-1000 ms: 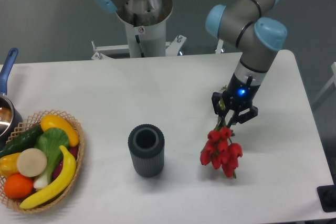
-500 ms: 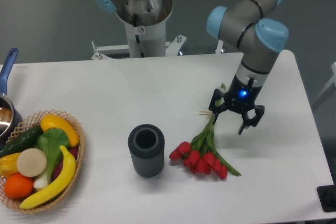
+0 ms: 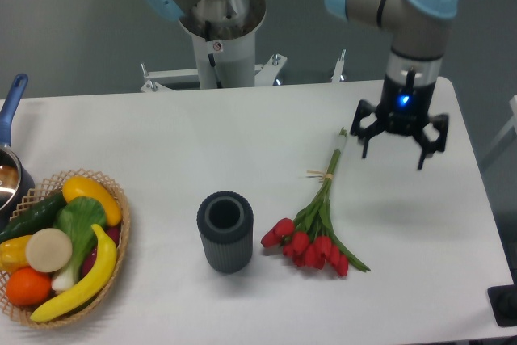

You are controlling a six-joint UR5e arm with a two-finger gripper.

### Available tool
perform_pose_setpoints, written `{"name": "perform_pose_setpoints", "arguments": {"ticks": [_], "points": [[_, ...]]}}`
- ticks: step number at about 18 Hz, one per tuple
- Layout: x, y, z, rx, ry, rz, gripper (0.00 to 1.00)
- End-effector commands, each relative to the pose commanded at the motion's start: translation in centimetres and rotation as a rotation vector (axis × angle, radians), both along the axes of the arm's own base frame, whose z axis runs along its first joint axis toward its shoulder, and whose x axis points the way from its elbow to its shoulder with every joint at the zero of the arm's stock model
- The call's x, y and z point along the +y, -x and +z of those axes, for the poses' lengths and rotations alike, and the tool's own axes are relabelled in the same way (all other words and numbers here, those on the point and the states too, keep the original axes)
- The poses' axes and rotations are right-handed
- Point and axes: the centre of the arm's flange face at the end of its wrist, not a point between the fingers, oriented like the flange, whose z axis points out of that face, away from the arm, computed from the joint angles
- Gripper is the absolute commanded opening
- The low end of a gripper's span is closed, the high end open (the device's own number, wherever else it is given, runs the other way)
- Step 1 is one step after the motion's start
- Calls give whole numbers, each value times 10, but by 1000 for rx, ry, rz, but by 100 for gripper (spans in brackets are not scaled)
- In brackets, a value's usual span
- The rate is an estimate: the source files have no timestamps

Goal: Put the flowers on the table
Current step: 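Open the gripper and lift it away from the tulips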

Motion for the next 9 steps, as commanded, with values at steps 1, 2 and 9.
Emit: {"name": "perform_pose_setpoints", "arguments": {"ticks": [1,2,9], "points": [[-15,1,6,1,36,-30,100],[-24,1,11,-1,65,-68,100],[-61,3,28,13,116,-157,100]]}}
